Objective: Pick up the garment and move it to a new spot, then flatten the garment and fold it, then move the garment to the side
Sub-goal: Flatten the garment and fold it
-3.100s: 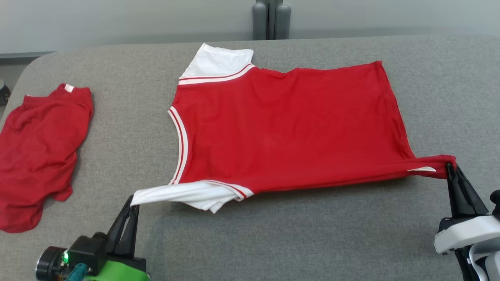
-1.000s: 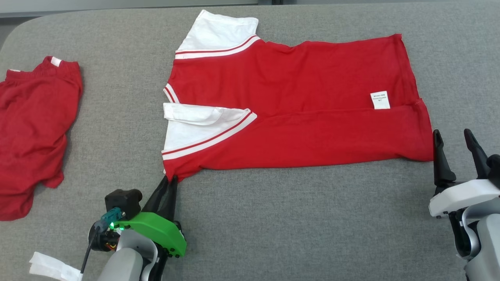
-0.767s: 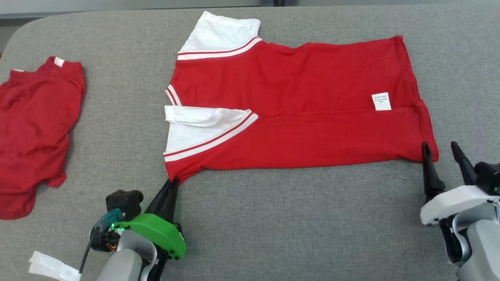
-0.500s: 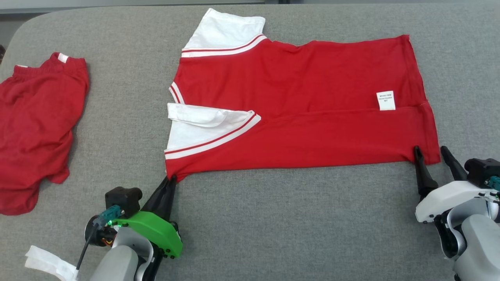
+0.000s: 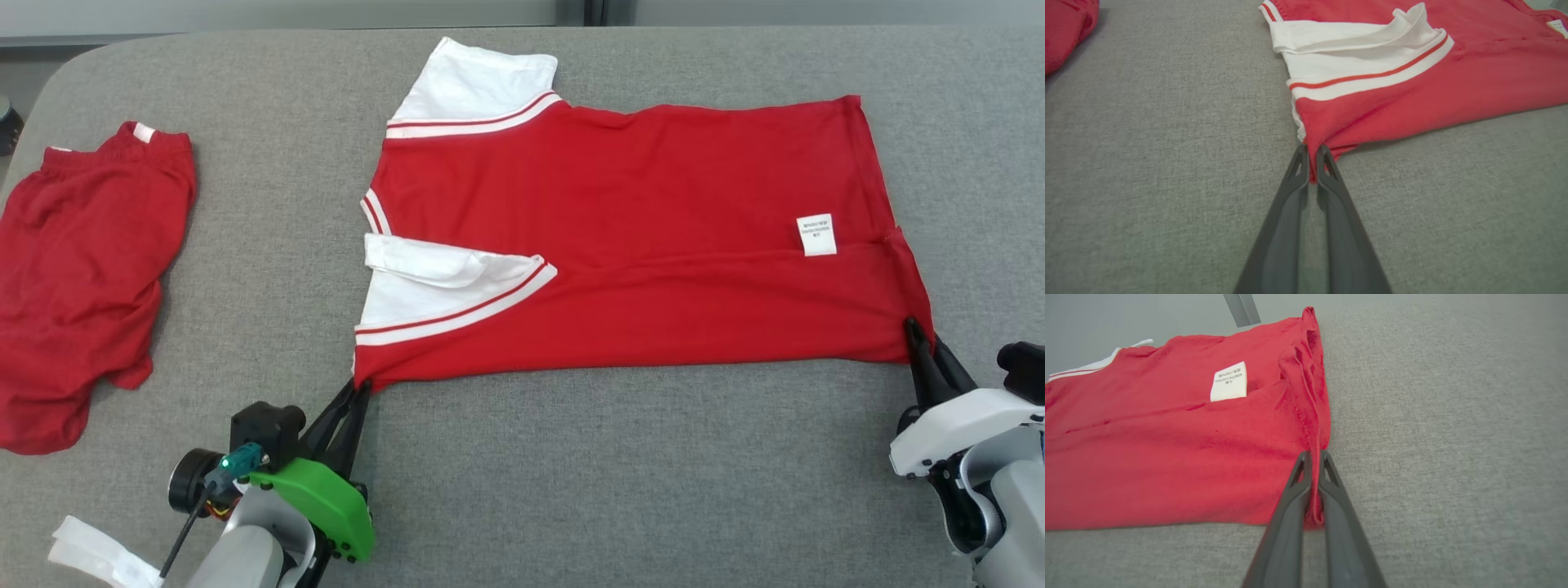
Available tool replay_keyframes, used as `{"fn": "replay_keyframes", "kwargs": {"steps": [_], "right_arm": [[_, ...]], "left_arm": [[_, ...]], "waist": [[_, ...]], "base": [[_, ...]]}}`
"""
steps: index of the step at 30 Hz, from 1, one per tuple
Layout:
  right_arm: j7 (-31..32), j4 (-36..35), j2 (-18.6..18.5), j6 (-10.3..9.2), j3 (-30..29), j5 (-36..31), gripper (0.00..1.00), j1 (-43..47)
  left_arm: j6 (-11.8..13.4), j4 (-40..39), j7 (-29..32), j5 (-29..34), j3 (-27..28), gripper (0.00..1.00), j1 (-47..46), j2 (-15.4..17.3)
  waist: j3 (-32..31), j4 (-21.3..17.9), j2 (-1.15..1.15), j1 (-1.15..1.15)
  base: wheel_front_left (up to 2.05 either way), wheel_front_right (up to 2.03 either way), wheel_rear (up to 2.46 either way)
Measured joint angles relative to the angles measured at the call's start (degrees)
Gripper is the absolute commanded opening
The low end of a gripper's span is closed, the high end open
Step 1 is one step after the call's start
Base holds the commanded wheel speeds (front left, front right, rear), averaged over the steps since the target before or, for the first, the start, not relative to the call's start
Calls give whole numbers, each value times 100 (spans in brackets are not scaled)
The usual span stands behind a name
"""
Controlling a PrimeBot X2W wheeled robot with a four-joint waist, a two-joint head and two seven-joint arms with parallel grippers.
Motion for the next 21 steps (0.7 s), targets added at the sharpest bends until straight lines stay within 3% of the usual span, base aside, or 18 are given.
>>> {"fn": "replay_keyframes", "kwargs": {"steps": [13,21], "right_arm": [[0,-1004,-389,1,-371,97,0,1393],[0,-1750,-343,0,-783,-58,0,2608]], "left_arm": [[168,-1161,219,69,-269,0,1182,358],[334,-1822,548,-25,-385,0,1811,464]], "waist": [[-248,-53,0,0],[-395,27,0,0]], "base": [[0,0,0],[0,0,0]]}}
